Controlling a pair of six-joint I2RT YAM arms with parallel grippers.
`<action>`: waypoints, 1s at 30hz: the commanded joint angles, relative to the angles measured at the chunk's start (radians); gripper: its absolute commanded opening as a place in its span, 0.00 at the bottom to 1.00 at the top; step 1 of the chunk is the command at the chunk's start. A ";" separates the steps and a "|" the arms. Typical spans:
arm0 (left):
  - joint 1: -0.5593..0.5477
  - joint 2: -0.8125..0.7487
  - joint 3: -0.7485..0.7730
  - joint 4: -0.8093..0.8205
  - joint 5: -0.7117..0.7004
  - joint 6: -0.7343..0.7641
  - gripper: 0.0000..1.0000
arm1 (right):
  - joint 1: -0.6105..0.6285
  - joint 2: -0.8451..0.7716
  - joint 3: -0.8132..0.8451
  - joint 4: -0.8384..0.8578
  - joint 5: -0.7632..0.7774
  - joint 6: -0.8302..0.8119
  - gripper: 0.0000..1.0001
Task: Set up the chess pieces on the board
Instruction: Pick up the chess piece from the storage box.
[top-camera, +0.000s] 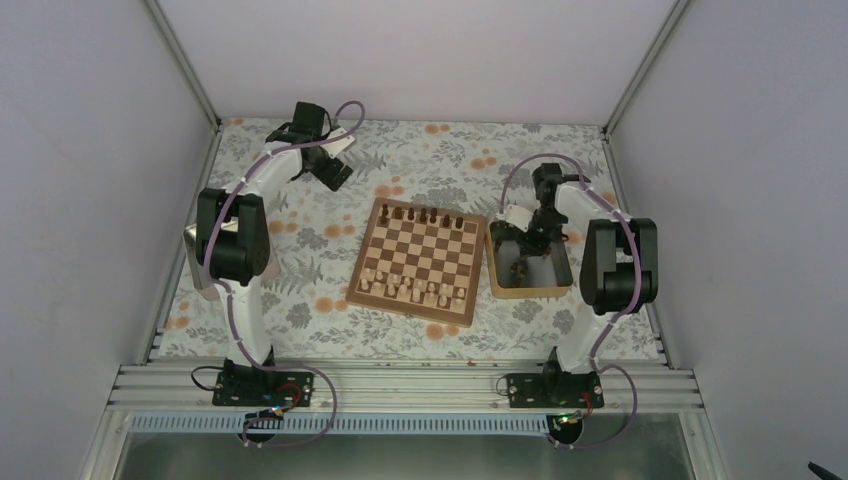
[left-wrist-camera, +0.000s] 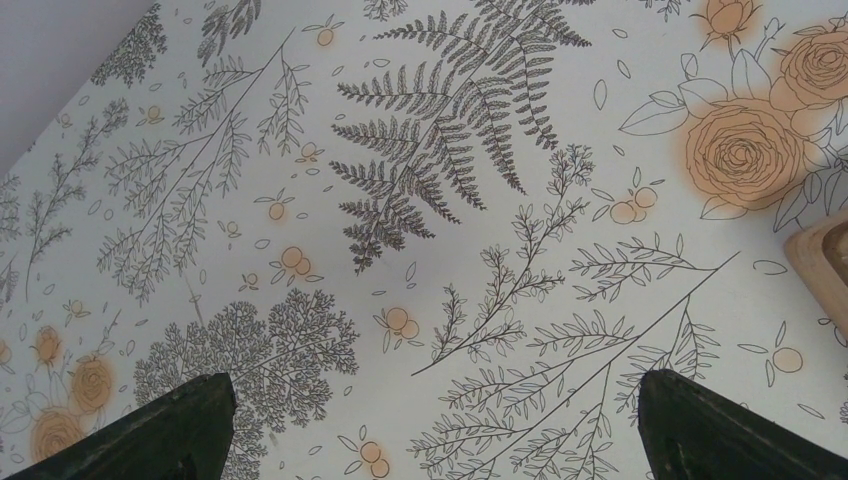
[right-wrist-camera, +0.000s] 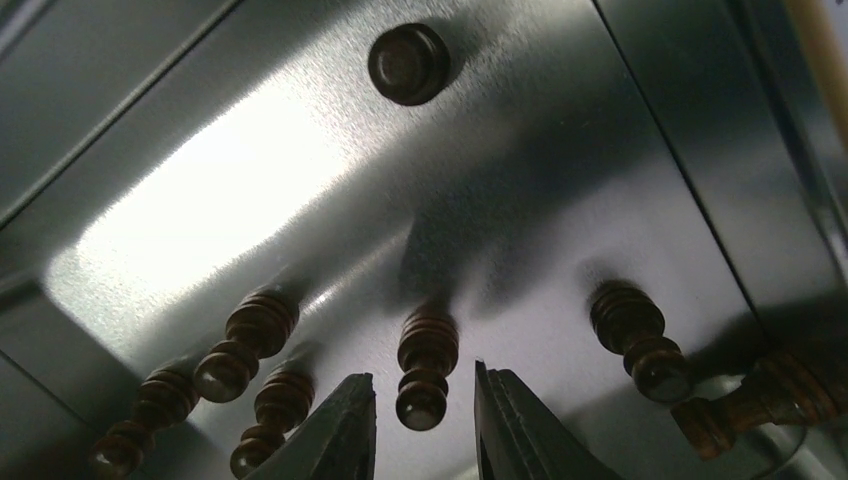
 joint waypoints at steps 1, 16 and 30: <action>-0.003 0.008 0.016 -0.011 0.005 0.002 1.00 | -0.019 0.002 -0.008 -0.006 0.011 0.015 0.27; -0.005 0.000 0.010 -0.012 0.006 0.002 1.00 | -0.023 0.008 0.001 -0.001 -0.012 0.008 0.21; -0.007 0.003 0.017 -0.013 0.010 0.002 1.00 | -0.020 -0.051 0.092 -0.081 -0.044 -0.001 0.08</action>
